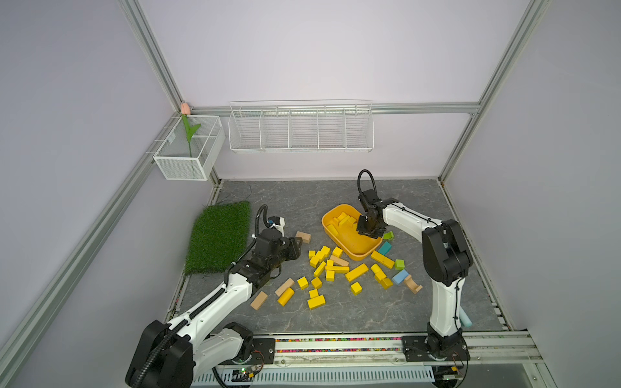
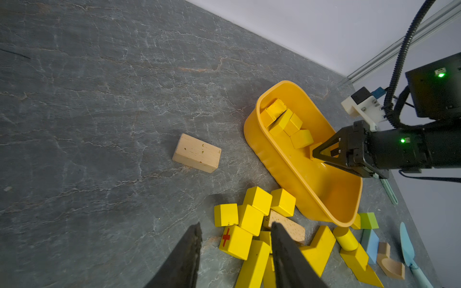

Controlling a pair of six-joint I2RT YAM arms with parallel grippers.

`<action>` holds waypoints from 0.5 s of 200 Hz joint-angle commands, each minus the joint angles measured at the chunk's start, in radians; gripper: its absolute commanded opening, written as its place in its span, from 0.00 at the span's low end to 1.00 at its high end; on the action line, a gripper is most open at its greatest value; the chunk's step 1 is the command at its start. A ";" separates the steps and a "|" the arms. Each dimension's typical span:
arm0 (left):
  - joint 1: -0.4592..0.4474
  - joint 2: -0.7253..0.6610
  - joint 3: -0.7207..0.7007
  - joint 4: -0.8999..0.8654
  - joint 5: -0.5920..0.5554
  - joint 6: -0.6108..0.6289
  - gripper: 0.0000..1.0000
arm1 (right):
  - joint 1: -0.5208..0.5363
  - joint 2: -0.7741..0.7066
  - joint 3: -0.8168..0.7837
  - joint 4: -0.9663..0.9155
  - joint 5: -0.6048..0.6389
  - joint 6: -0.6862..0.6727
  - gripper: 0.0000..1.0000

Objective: Pick out the yellow building blocks
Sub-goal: Place the building block in the storage box.

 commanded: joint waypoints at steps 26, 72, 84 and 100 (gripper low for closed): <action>0.005 -0.001 -0.007 0.018 0.009 -0.008 0.48 | -0.007 0.000 0.014 0.016 -0.022 0.061 0.38; 0.007 -0.003 -0.009 0.019 0.010 -0.007 0.47 | -0.010 0.024 0.038 0.042 -0.041 0.079 0.39; 0.006 -0.004 -0.010 0.019 0.010 -0.008 0.47 | -0.011 0.021 0.032 0.057 -0.042 0.086 0.39; 0.007 -0.004 -0.010 0.019 0.010 -0.008 0.47 | -0.011 0.016 0.028 0.074 -0.045 0.092 0.39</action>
